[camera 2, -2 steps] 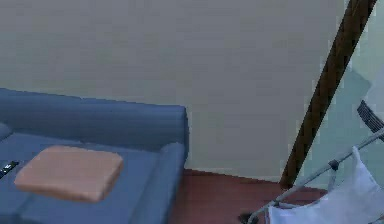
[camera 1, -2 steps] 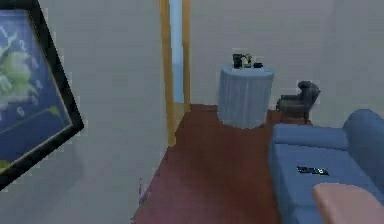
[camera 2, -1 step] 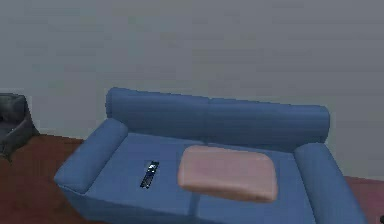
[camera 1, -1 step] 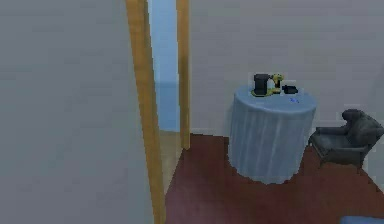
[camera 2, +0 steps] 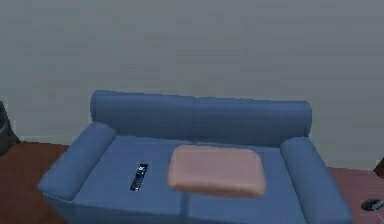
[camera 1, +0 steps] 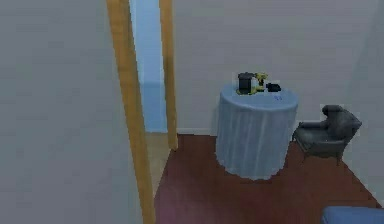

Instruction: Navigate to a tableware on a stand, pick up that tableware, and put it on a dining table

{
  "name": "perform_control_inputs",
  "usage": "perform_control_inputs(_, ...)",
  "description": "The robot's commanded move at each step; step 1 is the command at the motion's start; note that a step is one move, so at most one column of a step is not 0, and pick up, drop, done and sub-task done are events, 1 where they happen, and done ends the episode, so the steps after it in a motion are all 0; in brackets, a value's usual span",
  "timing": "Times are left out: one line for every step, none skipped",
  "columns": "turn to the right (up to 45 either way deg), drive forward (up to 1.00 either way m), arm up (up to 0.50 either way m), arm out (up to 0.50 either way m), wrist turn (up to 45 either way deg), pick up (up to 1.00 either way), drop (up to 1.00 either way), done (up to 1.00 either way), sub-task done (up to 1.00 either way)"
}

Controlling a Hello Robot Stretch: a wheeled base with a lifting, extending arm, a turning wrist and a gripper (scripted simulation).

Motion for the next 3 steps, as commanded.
perform_control_inputs(0.0, 1.0, 0.0, 0.0, 0.0, 0.0, 0.0, 0.0, 0.0)
perform_control_inputs(0.0, 0.2, 0.0, 0.0, 0.0, 0.0, 0.0, 0.0, 0.0)
perform_control_inputs(-45.0, 0.0, 0.0, 0.0, 0.0, 0.0, 0.0, 0.0, 0.0)
